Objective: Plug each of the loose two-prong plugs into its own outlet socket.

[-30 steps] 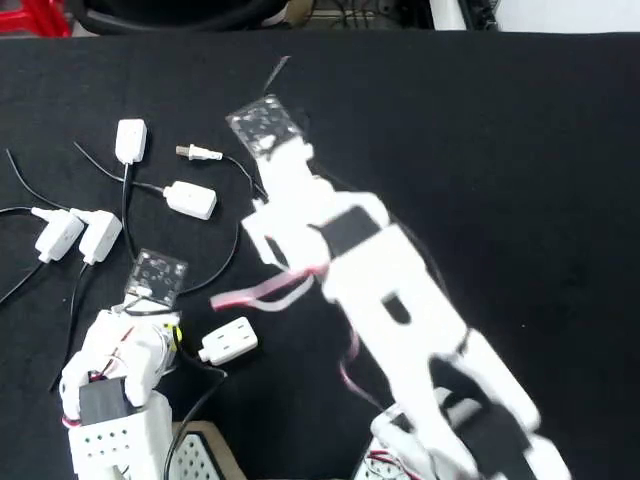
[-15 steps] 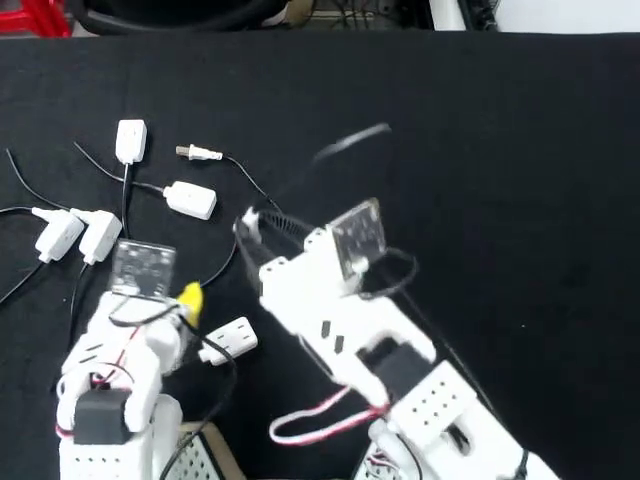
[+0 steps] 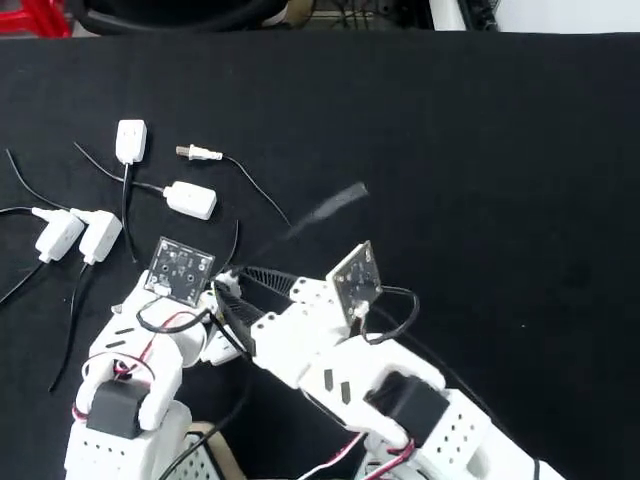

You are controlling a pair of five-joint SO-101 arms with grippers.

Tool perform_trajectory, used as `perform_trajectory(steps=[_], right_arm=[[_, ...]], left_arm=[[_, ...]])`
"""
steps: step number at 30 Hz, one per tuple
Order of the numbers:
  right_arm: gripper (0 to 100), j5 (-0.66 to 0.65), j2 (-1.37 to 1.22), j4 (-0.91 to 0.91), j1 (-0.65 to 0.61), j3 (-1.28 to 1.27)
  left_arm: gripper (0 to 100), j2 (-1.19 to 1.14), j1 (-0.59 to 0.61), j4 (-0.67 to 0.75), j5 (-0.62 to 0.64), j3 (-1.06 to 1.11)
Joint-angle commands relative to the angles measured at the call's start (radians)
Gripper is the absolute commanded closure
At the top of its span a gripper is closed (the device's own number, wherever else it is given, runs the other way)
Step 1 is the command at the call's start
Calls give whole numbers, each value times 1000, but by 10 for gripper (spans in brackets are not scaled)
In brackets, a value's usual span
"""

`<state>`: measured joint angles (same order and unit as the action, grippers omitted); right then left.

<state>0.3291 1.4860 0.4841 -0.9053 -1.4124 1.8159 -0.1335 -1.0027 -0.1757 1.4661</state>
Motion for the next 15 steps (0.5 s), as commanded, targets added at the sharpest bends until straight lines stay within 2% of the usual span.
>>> perform_trajectory(steps=[1, 5, 10, 12, 15], right_arm=[[987, 3, 1, 107, -35, 84], [987, -2, 1, 167, -32, 120], [987, -12, -12, 195, -31, 134], [987, -20, -35, 198, -25, 148], [987, -21, -111, 218, 58, 200]], left_arm=[[794, 8, 19, 55, 51, -13], [794, 8, 87, 55, 55, -19], [794, 8, 105, 29, 32, -16], [794, 8, 105, -38, -58, -18], [798, 8, 107, -161, -247, -18]])
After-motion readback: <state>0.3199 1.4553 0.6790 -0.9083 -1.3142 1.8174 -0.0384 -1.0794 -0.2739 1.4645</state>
